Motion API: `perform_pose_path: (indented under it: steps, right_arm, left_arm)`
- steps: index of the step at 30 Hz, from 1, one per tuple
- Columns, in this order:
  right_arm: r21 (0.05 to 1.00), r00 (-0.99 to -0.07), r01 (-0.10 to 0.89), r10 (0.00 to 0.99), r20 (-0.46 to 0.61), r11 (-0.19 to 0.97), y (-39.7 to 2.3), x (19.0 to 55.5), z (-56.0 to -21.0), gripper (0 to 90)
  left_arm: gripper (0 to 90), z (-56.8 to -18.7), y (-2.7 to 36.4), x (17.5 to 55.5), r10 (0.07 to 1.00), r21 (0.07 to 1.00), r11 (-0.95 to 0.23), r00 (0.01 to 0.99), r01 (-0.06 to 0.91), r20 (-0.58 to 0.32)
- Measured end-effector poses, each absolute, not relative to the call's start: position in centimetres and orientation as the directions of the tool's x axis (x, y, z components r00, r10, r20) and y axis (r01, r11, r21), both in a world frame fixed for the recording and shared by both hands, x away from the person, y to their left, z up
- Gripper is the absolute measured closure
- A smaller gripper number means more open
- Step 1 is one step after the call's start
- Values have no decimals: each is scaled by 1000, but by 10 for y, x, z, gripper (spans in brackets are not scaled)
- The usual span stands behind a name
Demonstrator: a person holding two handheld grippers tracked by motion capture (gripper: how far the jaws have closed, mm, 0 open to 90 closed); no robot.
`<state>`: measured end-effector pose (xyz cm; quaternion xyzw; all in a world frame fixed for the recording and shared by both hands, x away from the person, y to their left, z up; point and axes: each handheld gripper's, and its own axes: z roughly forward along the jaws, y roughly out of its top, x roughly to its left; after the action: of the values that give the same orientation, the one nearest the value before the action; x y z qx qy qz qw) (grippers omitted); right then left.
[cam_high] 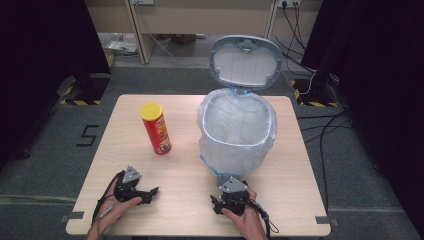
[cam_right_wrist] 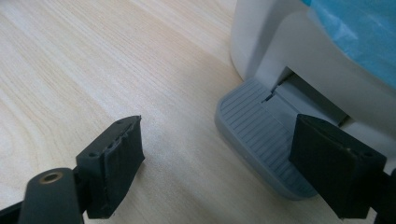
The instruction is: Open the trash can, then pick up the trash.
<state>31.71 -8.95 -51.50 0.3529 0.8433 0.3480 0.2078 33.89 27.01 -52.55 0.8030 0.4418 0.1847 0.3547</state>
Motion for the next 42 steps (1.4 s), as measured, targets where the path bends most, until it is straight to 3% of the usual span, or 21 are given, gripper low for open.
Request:
perform_pose_path:
  steps: [18,21,22,42]
  right_arm:
    - [727,-670,438,731,-128,529,-89,316,-515,172]
    - [727,-674,430,726,-136,535,-88,317,-516,172]
    - [724,-672,433,728,-137,537,-88,316,-516,172]
    - [722,-673,433,726,-139,540,-88,316,-515,172]
  left_arm:
    - [28,-526,268,340,854,732,-341,520,589,-20]
    - [66,-525,270,342,868,742,-315,495,592,-27]
    - [166,-524,271,343,872,754,-304,489,582,-26]
    - [148,-504,266,386,916,856,-160,396,492,-57]
